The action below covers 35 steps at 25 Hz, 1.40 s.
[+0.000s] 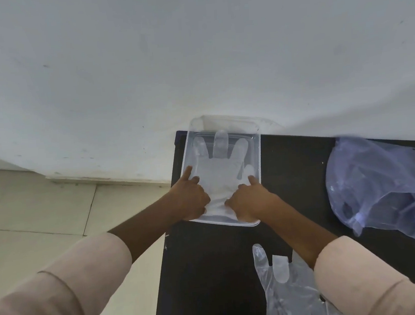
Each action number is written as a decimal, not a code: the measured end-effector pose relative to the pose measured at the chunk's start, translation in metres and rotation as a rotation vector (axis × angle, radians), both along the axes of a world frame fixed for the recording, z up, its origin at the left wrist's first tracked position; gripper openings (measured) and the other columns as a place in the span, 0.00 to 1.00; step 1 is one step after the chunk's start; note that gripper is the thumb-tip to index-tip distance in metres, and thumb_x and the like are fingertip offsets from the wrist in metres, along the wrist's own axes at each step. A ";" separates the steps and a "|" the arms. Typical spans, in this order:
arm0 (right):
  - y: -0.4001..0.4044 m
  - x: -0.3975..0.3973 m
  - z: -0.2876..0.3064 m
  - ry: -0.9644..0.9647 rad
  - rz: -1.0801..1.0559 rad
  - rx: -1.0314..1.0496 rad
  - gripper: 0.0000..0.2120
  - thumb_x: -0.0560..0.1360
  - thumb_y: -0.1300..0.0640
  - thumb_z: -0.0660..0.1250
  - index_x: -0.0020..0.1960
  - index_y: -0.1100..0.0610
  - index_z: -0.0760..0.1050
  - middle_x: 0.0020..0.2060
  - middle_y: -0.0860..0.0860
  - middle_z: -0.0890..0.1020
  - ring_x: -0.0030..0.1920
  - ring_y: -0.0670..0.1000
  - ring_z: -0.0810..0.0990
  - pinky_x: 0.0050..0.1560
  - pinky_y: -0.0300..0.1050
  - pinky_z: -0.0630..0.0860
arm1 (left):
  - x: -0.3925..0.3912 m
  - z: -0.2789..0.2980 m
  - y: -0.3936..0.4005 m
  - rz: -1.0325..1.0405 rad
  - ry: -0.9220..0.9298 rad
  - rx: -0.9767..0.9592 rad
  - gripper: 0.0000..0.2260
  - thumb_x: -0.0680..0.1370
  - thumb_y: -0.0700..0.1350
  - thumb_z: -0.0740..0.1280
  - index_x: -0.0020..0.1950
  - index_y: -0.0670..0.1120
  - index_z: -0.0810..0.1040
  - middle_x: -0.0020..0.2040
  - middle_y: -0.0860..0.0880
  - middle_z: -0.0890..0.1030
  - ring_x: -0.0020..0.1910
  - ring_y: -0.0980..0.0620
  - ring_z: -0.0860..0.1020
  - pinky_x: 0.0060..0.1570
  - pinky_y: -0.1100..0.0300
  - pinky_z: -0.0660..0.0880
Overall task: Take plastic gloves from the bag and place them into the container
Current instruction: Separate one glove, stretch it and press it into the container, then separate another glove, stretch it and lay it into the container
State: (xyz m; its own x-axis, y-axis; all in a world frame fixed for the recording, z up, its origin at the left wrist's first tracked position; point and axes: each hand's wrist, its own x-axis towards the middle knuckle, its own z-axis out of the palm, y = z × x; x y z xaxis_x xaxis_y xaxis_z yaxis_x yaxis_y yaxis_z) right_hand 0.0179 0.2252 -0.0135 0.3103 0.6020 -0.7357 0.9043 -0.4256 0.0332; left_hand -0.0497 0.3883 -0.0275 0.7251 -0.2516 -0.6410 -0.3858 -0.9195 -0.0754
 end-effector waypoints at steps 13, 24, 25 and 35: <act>-0.025 0.009 0.044 0.243 -0.765 0.962 0.13 0.77 0.55 0.66 0.62 0.53 0.73 0.59 0.50 0.79 0.58 0.48 0.77 0.55 0.40 0.73 | 0.017 0.043 -0.008 0.670 -0.301 -0.877 0.18 0.78 0.47 0.66 0.68 0.49 0.72 0.62 0.45 0.80 0.59 0.46 0.77 0.59 0.53 0.73; -0.094 -0.056 0.095 0.435 -1.456 1.320 0.07 0.79 0.58 0.64 0.55 0.57 0.77 0.52 0.53 0.82 0.52 0.52 0.81 0.50 0.46 0.79 | -0.029 0.099 -0.094 1.144 -0.166 -1.465 0.04 0.79 0.47 0.66 0.50 0.54 0.80 0.48 0.51 0.84 0.49 0.50 0.82 0.48 0.58 0.78; -0.105 -0.067 0.095 0.410 -1.466 1.313 0.07 0.79 0.58 0.64 0.56 0.57 0.77 0.53 0.53 0.82 0.53 0.51 0.81 0.51 0.46 0.79 | -0.036 0.098 -0.104 1.126 -0.135 -1.449 0.05 0.79 0.46 0.65 0.50 0.54 0.80 0.48 0.52 0.84 0.48 0.51 0.82 0.48 0.58 0.78; -0.201 -0.146 0.048 0.424 -1.682 1.170 0.07 0.78 0.57 0.65 0.54 0.55 0.78 0.52 0.54 0.82 0.51 0.52 0.82 0.48 0.45 0.78 | -0.105 0.054 -0.193 1.128 0.091 -1.358 0.06 0.80 0.45 0.65 0.52 0.52 0.80 0.48 0.49 0.84 0.48 0.50 0.81 0.50 0.54 0.76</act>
